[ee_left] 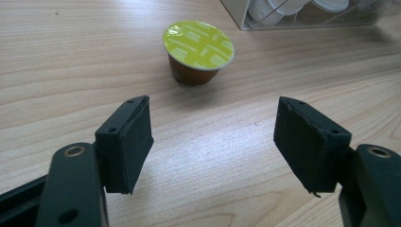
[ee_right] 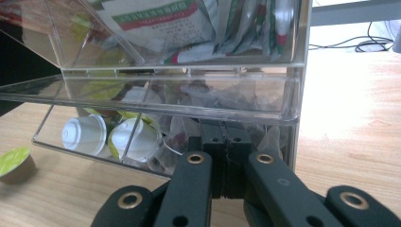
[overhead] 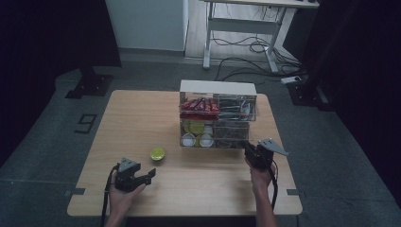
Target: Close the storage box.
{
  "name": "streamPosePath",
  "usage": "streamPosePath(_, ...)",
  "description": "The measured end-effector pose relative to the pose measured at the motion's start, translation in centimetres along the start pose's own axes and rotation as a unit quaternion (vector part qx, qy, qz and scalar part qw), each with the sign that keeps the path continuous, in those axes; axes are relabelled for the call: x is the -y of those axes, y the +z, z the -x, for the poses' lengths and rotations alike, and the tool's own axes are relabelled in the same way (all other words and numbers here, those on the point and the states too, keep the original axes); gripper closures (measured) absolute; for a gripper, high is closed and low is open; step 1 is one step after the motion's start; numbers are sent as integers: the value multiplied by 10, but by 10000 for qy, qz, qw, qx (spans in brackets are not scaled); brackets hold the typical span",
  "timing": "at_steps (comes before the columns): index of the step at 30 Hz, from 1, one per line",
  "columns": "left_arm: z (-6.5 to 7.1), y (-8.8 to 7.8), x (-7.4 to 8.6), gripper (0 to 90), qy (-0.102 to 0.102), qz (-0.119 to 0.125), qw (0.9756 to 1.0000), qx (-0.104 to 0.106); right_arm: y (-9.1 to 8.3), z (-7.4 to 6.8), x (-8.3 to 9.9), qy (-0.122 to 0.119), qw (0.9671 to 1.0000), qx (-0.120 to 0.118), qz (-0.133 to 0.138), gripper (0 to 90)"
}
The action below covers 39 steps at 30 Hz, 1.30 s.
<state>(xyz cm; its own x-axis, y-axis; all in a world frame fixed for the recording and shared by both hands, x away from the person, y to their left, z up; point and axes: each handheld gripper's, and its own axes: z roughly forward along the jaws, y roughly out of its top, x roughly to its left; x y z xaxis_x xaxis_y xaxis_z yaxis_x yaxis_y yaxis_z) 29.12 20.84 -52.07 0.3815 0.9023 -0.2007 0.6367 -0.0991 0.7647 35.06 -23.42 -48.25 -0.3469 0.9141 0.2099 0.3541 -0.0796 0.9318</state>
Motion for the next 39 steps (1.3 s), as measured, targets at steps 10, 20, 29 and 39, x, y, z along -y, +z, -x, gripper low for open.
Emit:
streamPosePath(10, 2, 2, 1, 288, 22, -49, 10000, 37, -3, 2, 7, -12, 9999, 48, -134, 895)
streamPosePath(20, 2, 2, 1, 288, 33, -102, 9999, 49, -4, 3, 15, -49, 9996, 94, -260, 894)
streamPosePath(29, 1, 2, 1, 287, 51, -151, 9999, 30, -4, 3, 20, -51, 9992, 81, -382, 893)
streamPosePath(39, 1, 3, 1, 286, 60, -220, 9997, 37, -4, 3, 25, 6, 9986, 64, -518, 877)
